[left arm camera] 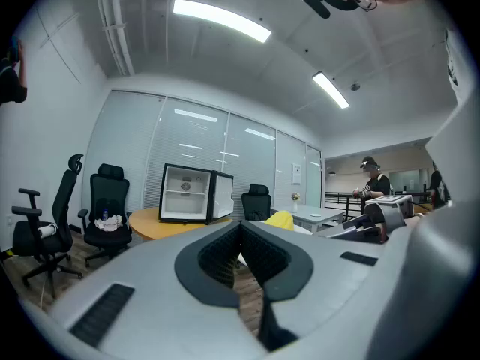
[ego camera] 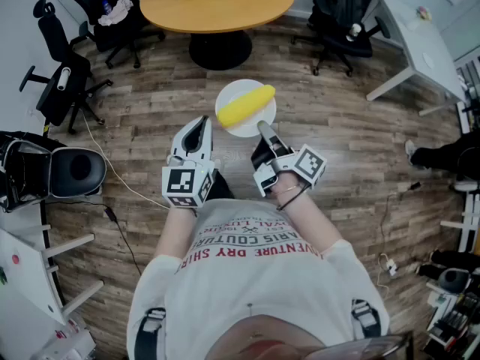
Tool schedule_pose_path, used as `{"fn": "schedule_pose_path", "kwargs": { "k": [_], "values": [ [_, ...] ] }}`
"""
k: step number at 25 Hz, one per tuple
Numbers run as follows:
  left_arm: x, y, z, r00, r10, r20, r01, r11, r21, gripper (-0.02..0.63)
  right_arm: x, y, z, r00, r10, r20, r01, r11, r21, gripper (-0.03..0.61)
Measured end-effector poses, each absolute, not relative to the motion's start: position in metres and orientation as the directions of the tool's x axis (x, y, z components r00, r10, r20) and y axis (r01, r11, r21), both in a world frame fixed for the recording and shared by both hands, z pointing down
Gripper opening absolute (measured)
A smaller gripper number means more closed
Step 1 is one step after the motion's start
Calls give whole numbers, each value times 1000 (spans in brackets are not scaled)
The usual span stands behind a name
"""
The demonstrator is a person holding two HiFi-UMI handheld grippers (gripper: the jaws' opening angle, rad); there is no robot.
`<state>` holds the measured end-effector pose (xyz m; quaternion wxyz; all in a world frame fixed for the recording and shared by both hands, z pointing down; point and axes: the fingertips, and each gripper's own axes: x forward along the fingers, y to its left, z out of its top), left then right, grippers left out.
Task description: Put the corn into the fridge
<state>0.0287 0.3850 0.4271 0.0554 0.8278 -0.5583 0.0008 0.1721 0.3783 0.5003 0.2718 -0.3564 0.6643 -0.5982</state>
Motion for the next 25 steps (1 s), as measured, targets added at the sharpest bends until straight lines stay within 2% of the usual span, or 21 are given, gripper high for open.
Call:
{"fn": "schedule_pose_path", "kwargs": {
  "k": [21,25],
  "values": [
    [13,379,441,363,-927,96,-930,-354,94,28,157,372,504,-614,-786,75,-132,9,-991,40],
    [-19,340,439,376,-922,87,-924,-367,103,28,126,339,503,-608,-790,79,-140,9,-990,40]
  ]
}}
